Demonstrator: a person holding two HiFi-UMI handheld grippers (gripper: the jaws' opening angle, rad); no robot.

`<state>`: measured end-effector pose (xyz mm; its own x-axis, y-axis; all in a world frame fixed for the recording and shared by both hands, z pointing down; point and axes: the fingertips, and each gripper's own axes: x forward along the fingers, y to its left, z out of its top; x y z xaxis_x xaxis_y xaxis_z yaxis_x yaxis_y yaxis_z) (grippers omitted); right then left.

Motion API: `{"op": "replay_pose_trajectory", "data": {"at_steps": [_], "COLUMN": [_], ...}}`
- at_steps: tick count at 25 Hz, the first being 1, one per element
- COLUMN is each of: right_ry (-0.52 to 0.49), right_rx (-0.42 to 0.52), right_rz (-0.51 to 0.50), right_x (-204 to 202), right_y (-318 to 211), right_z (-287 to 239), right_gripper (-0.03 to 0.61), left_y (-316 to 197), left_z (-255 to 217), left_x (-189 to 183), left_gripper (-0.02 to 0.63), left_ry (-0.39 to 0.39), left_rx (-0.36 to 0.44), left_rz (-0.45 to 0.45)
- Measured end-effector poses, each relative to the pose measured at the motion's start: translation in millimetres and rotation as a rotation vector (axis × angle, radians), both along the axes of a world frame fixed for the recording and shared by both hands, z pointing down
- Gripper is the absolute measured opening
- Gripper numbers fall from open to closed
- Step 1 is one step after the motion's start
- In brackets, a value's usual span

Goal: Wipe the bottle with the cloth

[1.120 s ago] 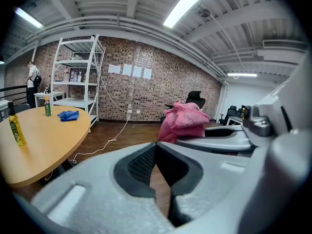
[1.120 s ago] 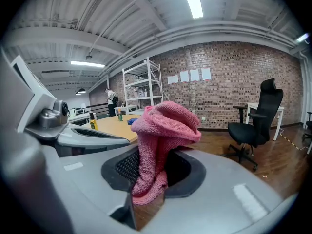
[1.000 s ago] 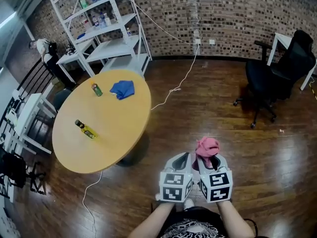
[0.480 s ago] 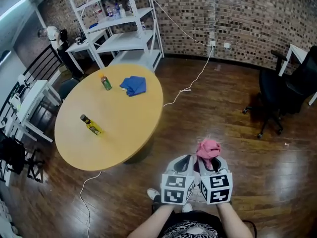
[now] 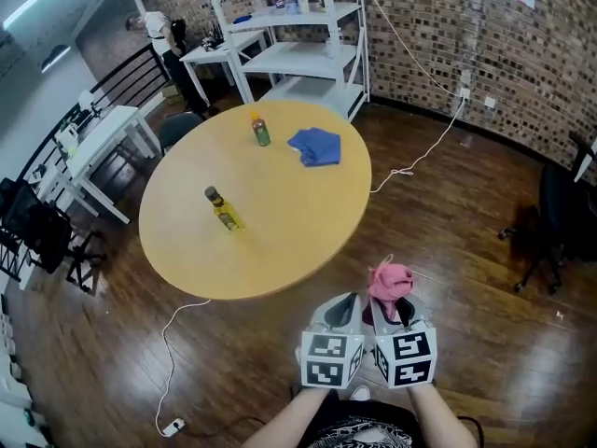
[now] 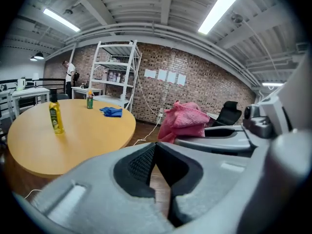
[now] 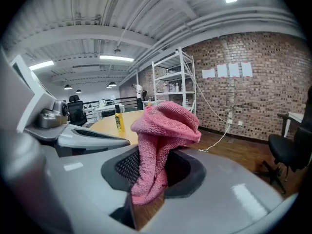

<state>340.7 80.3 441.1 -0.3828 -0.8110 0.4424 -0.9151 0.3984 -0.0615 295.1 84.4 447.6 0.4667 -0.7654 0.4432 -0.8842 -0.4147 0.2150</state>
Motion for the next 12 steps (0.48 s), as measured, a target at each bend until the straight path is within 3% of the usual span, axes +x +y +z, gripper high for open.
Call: {"op": "replay_pose_trajectory", "data": {"at_steps": [12], "right_ry": [-0.018], "right_rx": [0.016], "right_rz": [-0.292], "right_x": [-145.1], "right_y": [-38.2], "right_z": [3.9], "right_gripper": [0.110], "left_y": [-27.6], "left_z": [11.1], "left_x": [-138.4], "left_gripper": [0.003], "left_ry": [0.008], "left_rx": [-0.012], "left_rz": [-0.283]}}
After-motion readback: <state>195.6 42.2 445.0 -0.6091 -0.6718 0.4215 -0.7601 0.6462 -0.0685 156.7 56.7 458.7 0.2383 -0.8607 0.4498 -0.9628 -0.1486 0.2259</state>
